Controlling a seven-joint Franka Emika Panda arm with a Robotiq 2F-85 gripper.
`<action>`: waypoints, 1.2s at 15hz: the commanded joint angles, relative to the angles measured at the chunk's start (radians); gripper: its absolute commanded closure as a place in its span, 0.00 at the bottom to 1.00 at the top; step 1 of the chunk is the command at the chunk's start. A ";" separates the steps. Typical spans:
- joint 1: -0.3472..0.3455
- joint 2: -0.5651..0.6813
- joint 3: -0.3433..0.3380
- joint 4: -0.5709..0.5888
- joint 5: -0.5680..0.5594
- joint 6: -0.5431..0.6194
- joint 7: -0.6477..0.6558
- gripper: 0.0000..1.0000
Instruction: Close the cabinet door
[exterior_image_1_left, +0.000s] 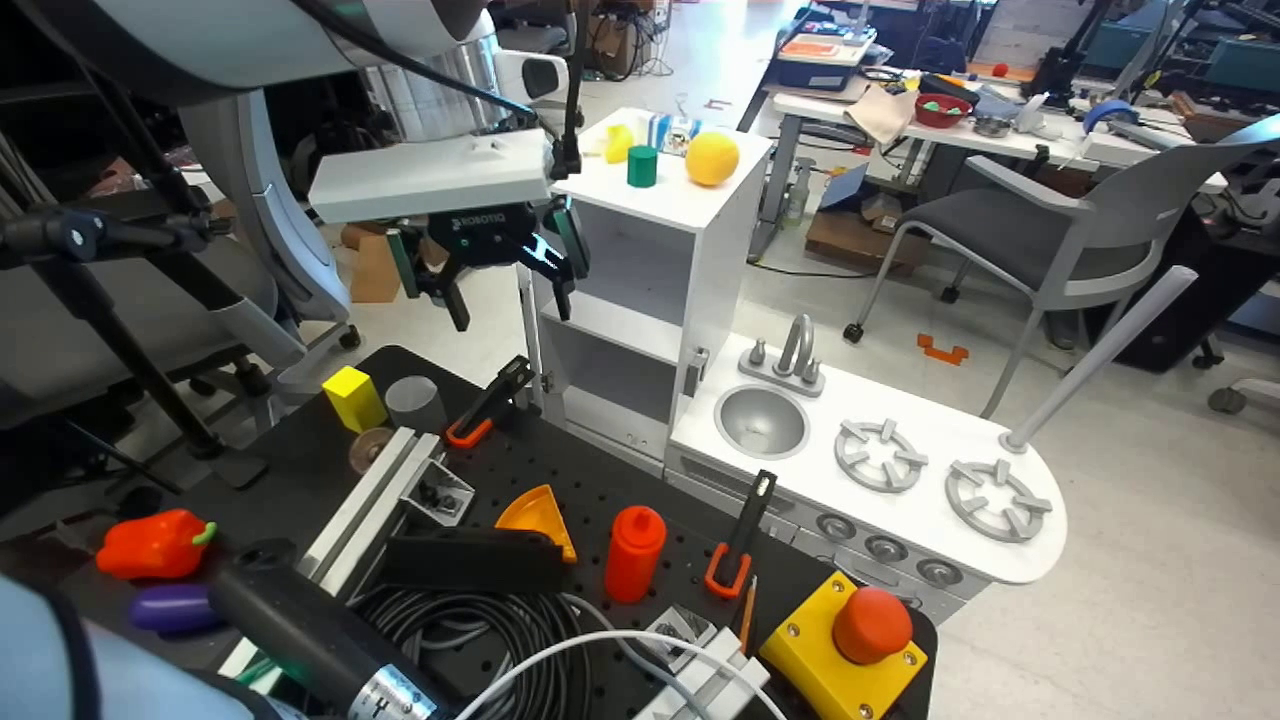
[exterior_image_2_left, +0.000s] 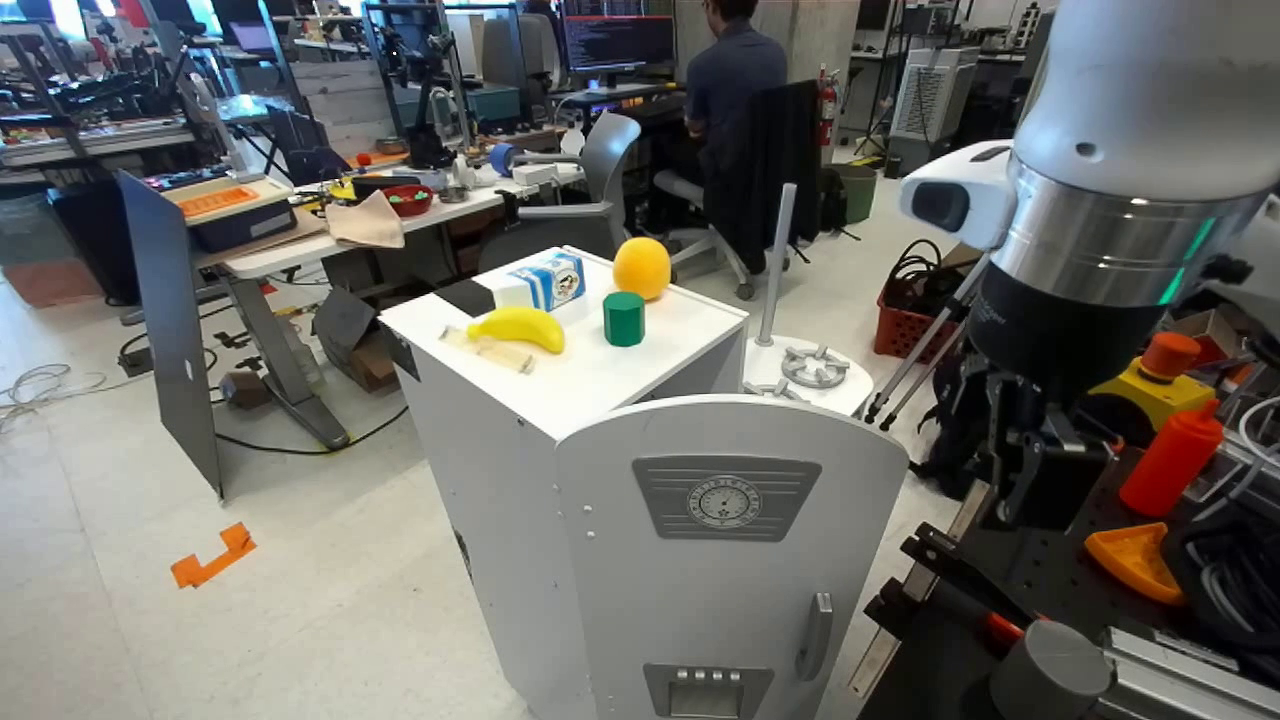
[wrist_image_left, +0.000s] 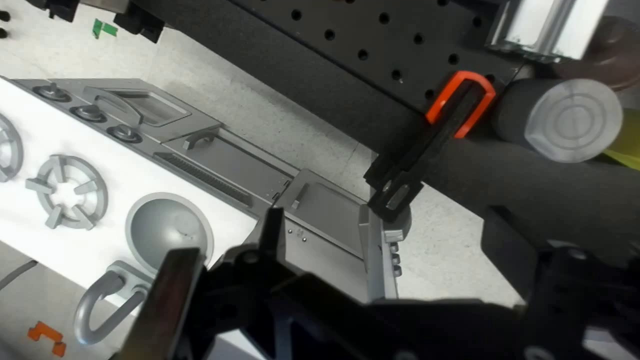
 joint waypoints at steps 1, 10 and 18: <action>-0.040 0.020 -0.004 0.019 -0.201 0.050 0.172 0.00; -0.038 0.180 -0.008 0.154 -0.329 0.103 0.317 0.00; -0.038 0.163 -0.089 0.310 -0.644 0.070 0.593 0.00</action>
